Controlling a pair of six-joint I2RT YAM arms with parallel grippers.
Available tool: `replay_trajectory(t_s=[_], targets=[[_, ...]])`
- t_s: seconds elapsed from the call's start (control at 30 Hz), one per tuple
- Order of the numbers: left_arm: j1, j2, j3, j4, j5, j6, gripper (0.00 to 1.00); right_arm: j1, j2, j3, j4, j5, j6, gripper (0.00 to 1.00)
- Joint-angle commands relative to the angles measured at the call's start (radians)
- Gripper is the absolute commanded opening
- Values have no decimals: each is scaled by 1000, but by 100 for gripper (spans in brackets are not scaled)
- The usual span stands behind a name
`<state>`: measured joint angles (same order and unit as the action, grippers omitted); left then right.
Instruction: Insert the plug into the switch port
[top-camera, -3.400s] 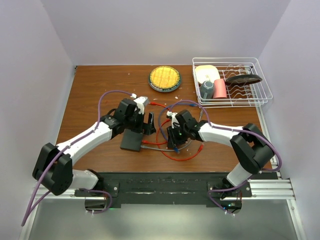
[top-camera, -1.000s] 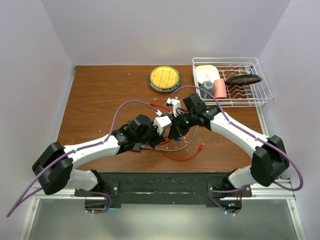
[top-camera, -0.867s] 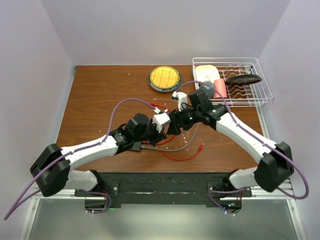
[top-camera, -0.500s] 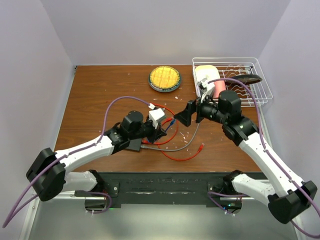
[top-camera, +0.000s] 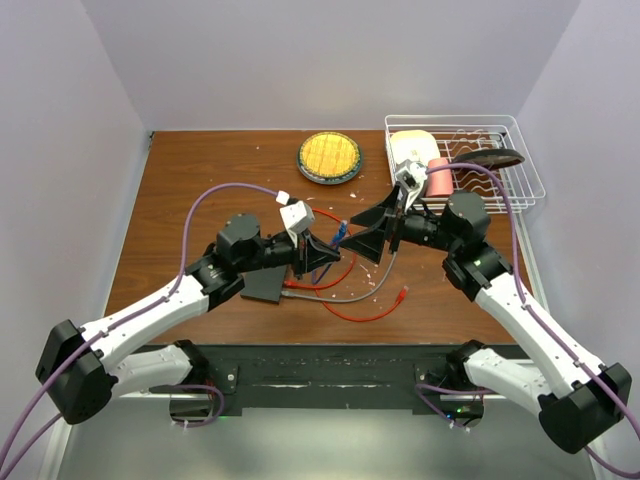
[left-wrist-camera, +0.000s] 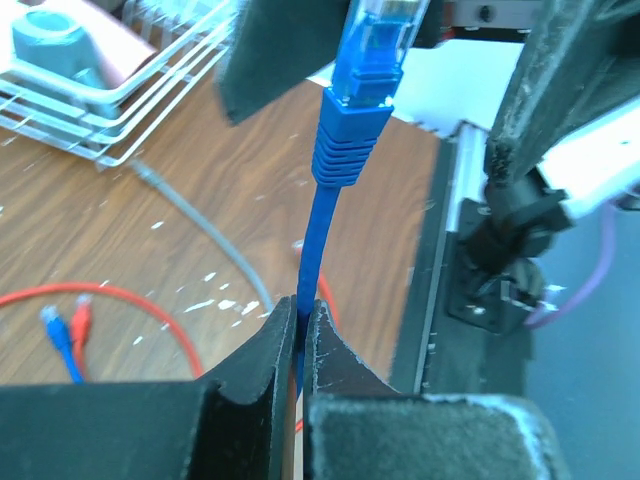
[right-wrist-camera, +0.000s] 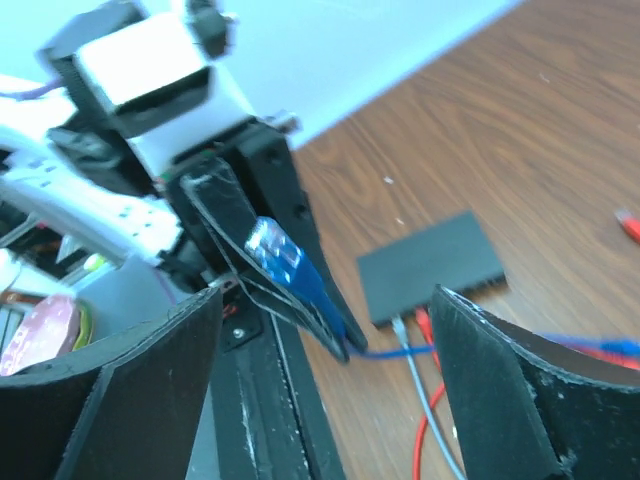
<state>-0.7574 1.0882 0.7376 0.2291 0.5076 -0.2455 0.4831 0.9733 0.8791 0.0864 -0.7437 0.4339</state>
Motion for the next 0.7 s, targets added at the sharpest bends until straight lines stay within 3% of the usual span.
replay_trajectory(t_s=[0.0,0.43,0.67], targets=[[4,12,63,116,124,-69,0,2,10,0,168,-108,72,86],[6,15,52,306,206,-205,0,2,11,-20,257,-192,131,61],[6,29,55,317,221,-219,0,2,21,-23,314,-203,176,34]])
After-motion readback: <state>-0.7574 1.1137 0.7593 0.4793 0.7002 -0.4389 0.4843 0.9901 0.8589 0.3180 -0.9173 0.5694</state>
